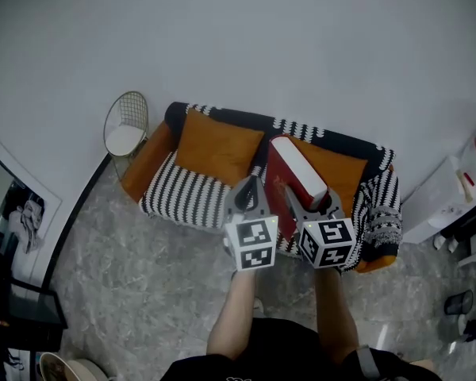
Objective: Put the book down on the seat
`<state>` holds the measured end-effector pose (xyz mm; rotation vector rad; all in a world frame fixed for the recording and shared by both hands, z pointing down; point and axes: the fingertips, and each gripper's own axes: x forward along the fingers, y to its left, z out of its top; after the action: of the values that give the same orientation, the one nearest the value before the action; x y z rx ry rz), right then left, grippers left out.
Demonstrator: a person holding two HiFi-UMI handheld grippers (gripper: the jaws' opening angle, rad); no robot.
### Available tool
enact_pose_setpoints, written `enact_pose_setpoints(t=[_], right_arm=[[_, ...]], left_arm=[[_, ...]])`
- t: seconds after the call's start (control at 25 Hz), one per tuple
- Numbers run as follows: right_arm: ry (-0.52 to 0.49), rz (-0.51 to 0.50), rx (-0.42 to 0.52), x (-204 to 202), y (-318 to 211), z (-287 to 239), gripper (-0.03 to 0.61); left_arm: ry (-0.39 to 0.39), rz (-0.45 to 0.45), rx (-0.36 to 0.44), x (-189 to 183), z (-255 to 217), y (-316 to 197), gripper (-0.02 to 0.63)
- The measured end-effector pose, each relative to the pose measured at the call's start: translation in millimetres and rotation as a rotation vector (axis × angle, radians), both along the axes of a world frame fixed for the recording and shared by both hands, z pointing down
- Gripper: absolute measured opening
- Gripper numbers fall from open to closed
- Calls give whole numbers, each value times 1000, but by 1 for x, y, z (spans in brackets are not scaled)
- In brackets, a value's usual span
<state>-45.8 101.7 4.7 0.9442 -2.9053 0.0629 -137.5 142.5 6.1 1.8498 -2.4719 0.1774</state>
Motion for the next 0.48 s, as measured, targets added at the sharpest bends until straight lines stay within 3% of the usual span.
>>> enact_pose_setpoints(t=[0.48], right_arm=[[-16,-23,53,-60,-16,-17,233]], left_arm=[[7,-5,50,-58,-15,-15,12]])
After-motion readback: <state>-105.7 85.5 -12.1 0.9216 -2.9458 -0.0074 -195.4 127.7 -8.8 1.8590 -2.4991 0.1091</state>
